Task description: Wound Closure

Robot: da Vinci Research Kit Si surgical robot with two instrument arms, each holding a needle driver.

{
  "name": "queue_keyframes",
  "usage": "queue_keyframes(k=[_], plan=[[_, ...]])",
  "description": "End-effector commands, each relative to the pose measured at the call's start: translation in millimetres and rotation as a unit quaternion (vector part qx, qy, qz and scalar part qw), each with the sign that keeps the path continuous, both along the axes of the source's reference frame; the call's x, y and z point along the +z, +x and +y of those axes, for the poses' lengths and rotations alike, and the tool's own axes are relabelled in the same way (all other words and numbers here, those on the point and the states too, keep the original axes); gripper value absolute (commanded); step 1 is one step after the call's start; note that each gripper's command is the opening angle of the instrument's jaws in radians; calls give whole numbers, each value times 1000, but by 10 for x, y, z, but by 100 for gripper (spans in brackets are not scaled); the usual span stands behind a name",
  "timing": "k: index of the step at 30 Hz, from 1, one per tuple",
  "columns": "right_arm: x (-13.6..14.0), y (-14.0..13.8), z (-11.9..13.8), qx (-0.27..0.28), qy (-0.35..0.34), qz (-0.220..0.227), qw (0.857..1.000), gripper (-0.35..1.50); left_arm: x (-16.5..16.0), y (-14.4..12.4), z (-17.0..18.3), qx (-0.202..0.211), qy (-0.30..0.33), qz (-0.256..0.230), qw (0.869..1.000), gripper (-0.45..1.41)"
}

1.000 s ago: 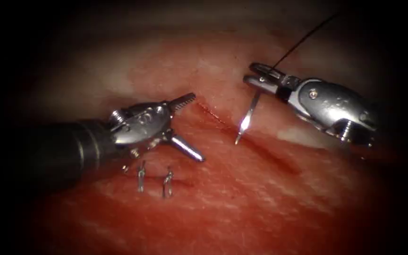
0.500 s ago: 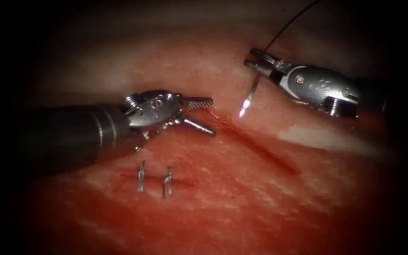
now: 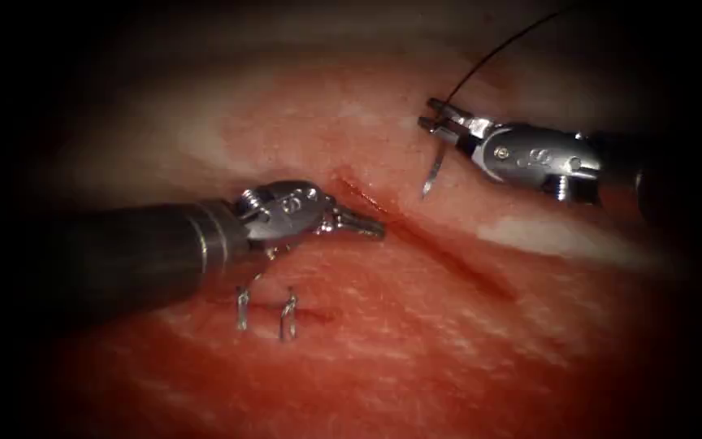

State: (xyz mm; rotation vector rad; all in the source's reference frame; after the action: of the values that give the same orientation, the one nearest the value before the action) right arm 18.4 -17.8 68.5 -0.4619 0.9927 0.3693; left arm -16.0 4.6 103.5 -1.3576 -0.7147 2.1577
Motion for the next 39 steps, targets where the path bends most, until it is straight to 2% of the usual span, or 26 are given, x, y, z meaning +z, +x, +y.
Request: queue_keyframes(k=[1, 12, 25, 39], plan=[[6, 10, 3, -1, -4, 0, 1000, -35, 10, -7, -3, 1, -1, 3, 1000, -45], [16, 24, -5, -13, -25, -24, 999, -35, 28, -13, -4, 1, -9, 16, 1000, -45], [45, 30, -14, -29, -39, -41, 998, -35, 48, -14, -3, -1, -6, 26, 1000, -45], [45, 31, -18, -47, -66, -58, 995, -35, 72, -12, -4, -6, -1, 39, 999, -45]])
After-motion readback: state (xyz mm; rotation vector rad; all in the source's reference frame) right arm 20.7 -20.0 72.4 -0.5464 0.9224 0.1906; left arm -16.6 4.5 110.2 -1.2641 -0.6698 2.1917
